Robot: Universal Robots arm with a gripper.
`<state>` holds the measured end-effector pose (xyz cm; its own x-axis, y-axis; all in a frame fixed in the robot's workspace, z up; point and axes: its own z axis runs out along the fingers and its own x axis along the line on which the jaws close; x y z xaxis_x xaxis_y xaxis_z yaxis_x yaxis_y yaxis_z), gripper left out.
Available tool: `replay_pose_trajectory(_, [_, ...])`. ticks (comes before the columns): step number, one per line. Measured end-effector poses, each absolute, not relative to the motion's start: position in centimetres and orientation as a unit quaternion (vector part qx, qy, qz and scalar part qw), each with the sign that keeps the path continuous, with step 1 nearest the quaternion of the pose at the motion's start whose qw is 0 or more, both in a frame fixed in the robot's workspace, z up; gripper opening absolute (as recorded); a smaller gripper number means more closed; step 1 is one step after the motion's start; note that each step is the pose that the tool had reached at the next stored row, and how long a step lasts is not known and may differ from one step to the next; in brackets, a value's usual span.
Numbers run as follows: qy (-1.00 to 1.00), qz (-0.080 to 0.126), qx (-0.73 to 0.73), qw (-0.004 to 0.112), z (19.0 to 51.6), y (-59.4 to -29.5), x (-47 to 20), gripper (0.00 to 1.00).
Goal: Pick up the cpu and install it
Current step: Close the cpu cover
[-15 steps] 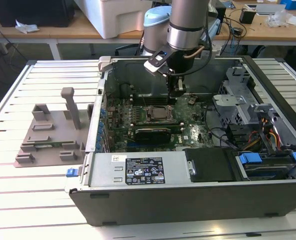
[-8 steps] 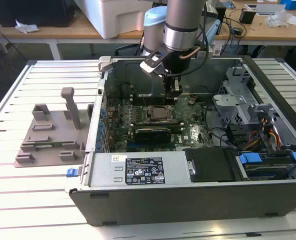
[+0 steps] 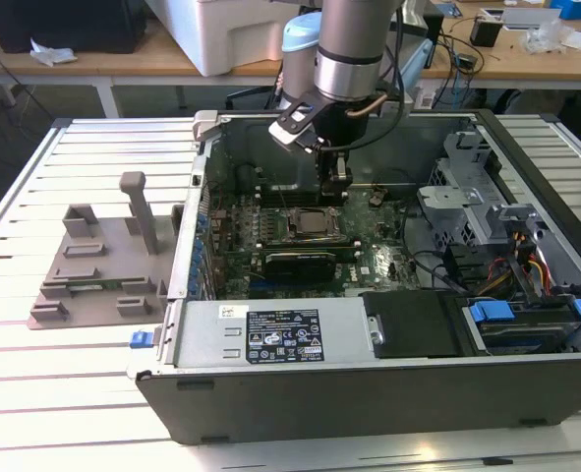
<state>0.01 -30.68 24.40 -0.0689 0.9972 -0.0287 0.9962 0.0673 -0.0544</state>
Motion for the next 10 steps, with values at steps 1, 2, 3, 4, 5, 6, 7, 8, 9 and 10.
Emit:
replay_pose_trajectory(1, [-0.73, 0.03, -0.682, 0.008, 24.3, -30.7, -0.1, 0.11])
replay_pose_trajectory(2, [-0.73, 0.03, -0.682, 0.008, 24.3, -30.7, -0.3, 0.11])
replay_pose_trajectory(3, [-0.73, 0.03, -0.682, 0.008, 24.3, -30.7, -0.3, 0.11])
replay_pose_trajectory(4, [-0.73, 0.03, -0.682, 0.008, 24.3, -30.7, -0.4, 0.11])
replay_pose_trajectory(5, [-0.73, 0.03, -0.682, 0.008, 24.3, -30.7, -0.5, 0.11])
replay_pose_trajectory(6, [-0.73, 0.03, -0.682, 0.008, 24.2, -30.7, -0.6, 0.11])
replay_pose_trajectory(7, [-0.73, 0.03, -0.682, 0.008, 24.2, -30.7, -0.7, 0.11])
replay_pose_trajectory(8, [-0.731, 0.03, -0.682, 0.008, 24.2, -30.7, -0.8, 0.11])
replay_pose_trajectory(9, [-0.73, 0.03, -0.682, 0.008, 24.1, -30.7, -0.9, 0.11])
replay_pose_trajectory(10, [-0.73, 0.03, -0.682, 0.008, 24.0, -30.7, -1.2, 0.11])
